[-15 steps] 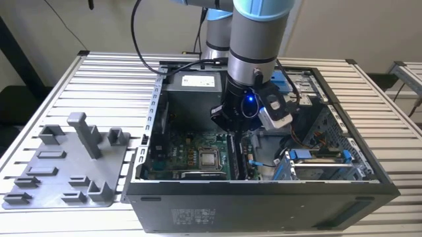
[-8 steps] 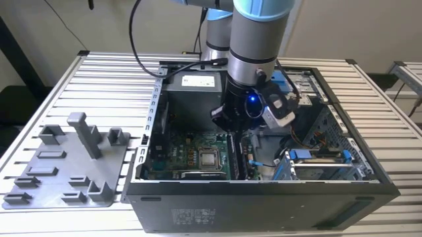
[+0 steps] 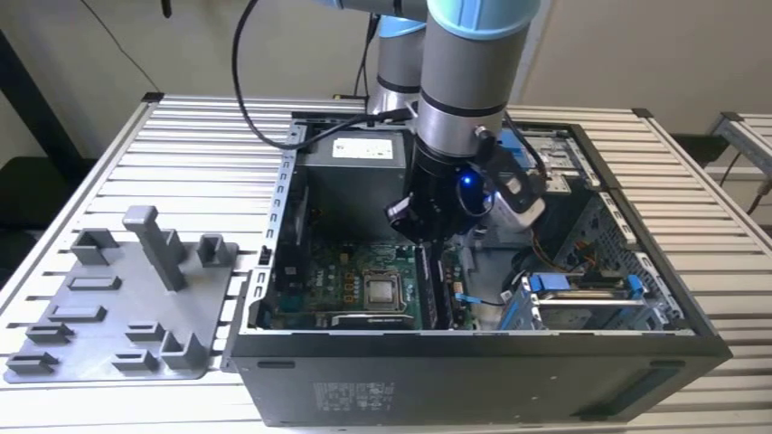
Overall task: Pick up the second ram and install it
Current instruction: 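Press down the second ram until it locks into place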
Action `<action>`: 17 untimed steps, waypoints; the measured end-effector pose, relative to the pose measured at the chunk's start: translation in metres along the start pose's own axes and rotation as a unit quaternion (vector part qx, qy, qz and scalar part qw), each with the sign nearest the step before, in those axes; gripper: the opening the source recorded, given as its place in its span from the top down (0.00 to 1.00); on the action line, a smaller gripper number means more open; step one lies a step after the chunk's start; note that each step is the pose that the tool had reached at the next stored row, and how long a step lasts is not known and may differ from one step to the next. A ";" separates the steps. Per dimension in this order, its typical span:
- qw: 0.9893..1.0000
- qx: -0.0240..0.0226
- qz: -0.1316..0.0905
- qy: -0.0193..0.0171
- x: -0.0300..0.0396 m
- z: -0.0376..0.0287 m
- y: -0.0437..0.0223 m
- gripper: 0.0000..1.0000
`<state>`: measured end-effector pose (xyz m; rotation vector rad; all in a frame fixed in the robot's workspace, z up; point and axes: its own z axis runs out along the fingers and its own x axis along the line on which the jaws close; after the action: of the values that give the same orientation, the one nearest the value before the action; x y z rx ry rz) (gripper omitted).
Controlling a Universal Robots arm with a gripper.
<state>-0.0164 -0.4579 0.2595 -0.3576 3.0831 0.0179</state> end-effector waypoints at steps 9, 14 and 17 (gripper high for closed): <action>0.998 -0.002 -0.055 0.000 -0.0021 0.0001 -0.0005 0.89; 0.996 -0.003 -0.087 0.001 -0.0021 0.0001 -0.0005 0.89; 0.994 -0.004 -0.105 0.001 -0.0022 0.0001 -0.0005 0.89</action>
<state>-0.0141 -0.4579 0.2594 -0.6806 3.0296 0.0240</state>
